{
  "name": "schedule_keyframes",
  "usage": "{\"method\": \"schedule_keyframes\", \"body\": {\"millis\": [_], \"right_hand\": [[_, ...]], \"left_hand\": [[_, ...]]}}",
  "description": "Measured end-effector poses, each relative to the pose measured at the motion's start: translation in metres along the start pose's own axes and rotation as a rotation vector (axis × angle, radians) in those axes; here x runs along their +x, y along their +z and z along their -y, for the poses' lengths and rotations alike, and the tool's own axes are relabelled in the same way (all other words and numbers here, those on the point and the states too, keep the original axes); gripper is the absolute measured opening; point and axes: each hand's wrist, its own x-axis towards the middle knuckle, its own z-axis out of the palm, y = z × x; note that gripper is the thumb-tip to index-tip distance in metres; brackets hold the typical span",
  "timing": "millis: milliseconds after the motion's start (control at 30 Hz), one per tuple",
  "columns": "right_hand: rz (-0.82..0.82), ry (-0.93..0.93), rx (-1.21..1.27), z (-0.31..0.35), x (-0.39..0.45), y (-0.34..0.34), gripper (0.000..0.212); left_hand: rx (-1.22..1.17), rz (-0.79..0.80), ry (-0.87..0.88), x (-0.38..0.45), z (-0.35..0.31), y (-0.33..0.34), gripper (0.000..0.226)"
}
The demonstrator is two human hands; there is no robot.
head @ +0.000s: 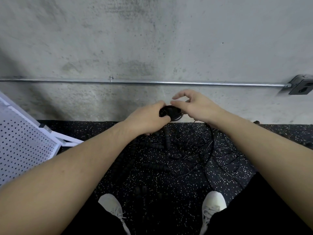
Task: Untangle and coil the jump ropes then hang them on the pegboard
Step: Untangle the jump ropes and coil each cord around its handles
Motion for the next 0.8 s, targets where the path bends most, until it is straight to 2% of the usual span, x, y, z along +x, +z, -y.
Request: {"method": "schedule_keyframes", "body": {"millis": [100,167,267,367,467,600,700,800], "right_hand": [[0.122,0.124,-0.089,0.002,-0.002,0.0,0.05],[0.192,0.106,-0.14,0.003,-0.005,0.001,0.061],[0.18,-0.024,-0.088,0.005,-0.007,0.006,0.054],[0.172,-0.105,0.008,0.009,-0.009,0.011,0.045],[0.195,-0.074,0.109,0.01,-0.009,0.008,0.048],[0.204,0.001,0.11,0.006,-0.006,0.001,0.052],[0.21,0.026,0.172,0.008,-0.008,-0.002,0.046],[0.239,0.023,0.248,0.011,-0.011,-0.009,0.041]], "left_hand": [[-0.018,-0.02,-0.027,0.003,0.004,0.004,0.023],[-0.116,-0.005,-0.075,0.003,0.005,0.004,0.023],[-0.277,0.012,-0.152,0.005,0.003,0.002,0.024],[-0.594,0.023,-0.261,0.007,0.0,0.002,0.025],[-0.826,0.029,-0.309,0.01,-0.003,0.002,0.025],[-1.059,0.085,-0.315,0.008,-0.006,-0.005,0.012],[-1.165,0.168,-0.319,0.003,-0.008,-0.011,0.017],[-1.163,0.246,-0.284,0.0,-0.009,-0.014,0.03]]}}
